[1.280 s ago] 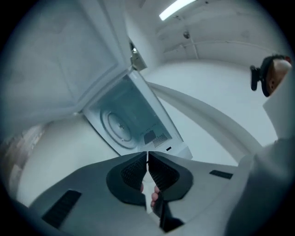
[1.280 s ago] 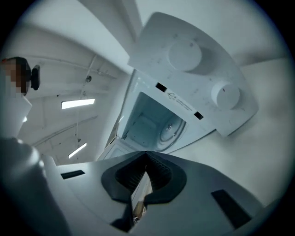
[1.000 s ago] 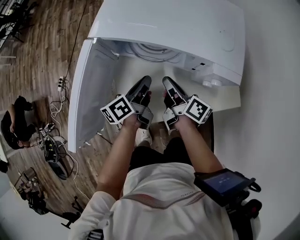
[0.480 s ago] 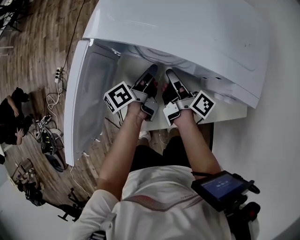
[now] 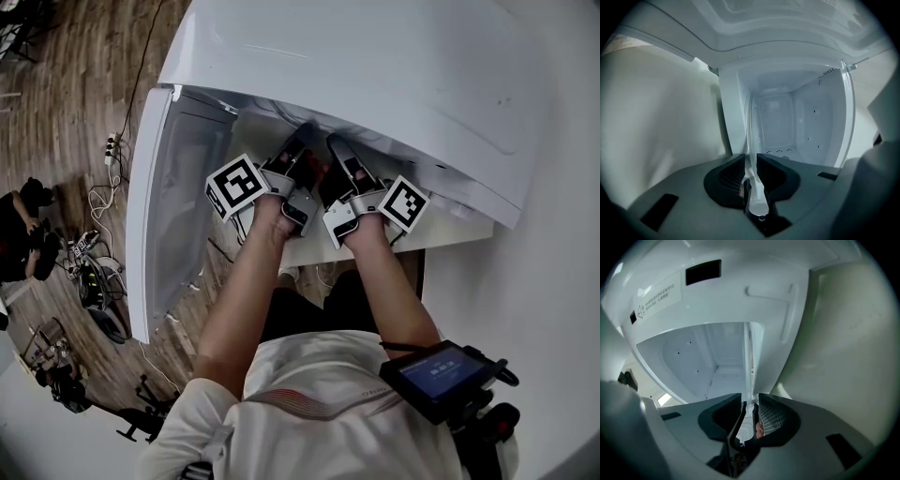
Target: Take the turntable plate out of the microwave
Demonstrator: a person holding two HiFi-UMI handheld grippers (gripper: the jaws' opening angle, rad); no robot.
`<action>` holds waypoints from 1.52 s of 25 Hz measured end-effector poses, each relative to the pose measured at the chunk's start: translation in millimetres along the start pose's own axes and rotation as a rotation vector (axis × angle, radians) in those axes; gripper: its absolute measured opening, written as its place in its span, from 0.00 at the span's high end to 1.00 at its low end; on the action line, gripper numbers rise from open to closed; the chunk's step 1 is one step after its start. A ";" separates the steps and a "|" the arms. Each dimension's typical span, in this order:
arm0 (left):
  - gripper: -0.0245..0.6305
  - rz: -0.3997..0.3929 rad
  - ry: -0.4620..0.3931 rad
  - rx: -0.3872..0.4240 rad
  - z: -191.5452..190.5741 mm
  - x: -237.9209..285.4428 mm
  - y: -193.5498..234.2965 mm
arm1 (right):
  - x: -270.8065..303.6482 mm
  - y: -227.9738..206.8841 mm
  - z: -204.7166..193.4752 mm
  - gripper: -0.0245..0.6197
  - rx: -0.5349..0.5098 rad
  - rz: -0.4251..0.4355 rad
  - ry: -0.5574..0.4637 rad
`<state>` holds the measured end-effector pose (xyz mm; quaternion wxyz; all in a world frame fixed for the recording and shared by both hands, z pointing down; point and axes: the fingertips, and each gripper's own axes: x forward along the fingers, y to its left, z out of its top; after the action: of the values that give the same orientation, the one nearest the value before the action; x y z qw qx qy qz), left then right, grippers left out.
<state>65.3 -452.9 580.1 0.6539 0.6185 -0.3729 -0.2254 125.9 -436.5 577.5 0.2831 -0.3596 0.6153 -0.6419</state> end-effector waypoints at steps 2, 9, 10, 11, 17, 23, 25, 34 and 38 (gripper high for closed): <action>0.83 -0.007 0.002 -0.006 0.2 -0.5 -0.8 | 1.2 0.7 0.7 0.81 0.005 -0.002 0.002; 0.89 -0.012 0.011 -0.015 -1.2 -1.0 -3.2 | 1.5 -1.7 3.4 0.81 0.056 -0.011 -0.010; 0.89 -0.016 0.012 -0.019 -1.3 -0.9 -3.6 | 1.7 -2.3 3.8 0.81 0.062 -0.015 -0.009; 0.89 -0.024 0.014 -0.022 -1.5 -0.6 -4.6 | 1.9 -2.9 4.3 0.81 0.072 -0.019 -0.008; 0.90 -0.028 0.016 -0.041 -2.6 0.3 -6.9 | 3.1 -3.9 7.2 0.81 0.115 -0.033 -0.019; 0.90 -0.052 0.036 -0.089 -12.4 -7.1 -3.0 | 3.3 -4.4 9.8 0.81 0.135 -0.034 -0.055; 0.90 -0.054 0.042 -0.089 -17.4 -10.4 0.1 | 1.8 -6.3 10.3 0.81 0.117 -0.045 -0.060; 0.90 -0.180 0.042 -0.031 -22.4 -8.7 -19.9 | -3.4 7.7 16.8 0.91 -0.013 0.055 -0.113; 0.90 -0.234 0.007 -0.015 -20.9 -13.3 -21.4 | -3.1 16.2 15.9 0.90 -0.082 0.088 -0.108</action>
<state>76.6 -432.2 557.3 0.6291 0.6535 -0.2945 -0.3008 139.3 -444.6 560.9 0.3288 -0.3777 0.6399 -0.5829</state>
